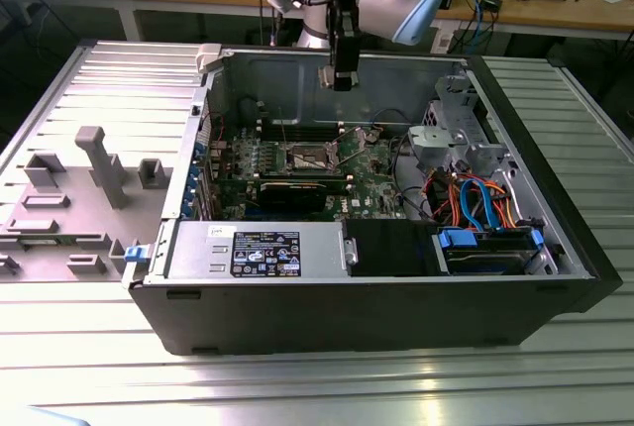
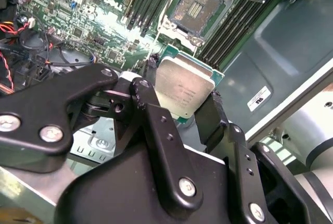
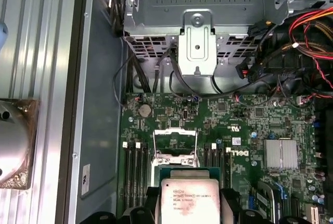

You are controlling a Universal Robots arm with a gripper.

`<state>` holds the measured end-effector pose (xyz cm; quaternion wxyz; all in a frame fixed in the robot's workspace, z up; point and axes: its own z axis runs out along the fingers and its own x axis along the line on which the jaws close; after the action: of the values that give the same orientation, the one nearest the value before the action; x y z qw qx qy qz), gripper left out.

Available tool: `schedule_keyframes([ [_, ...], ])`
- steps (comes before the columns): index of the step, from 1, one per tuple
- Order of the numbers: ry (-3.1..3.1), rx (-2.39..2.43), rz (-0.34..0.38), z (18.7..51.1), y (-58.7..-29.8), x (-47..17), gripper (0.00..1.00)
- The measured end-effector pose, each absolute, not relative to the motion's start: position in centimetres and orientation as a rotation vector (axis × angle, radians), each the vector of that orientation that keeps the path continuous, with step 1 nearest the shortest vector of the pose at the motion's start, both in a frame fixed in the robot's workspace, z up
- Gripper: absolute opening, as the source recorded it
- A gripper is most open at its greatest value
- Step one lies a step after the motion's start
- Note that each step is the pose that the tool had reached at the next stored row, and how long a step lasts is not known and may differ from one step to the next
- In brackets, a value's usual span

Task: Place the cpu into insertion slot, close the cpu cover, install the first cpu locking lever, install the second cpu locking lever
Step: 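Place the cpu into insertion slot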

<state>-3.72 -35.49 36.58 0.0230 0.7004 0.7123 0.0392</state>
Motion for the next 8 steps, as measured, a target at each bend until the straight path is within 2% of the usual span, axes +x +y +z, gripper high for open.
schedule_keyframes([
  [8,2.221,2.184,0.091,36.33,-35.49,-3.76,0.55],
])
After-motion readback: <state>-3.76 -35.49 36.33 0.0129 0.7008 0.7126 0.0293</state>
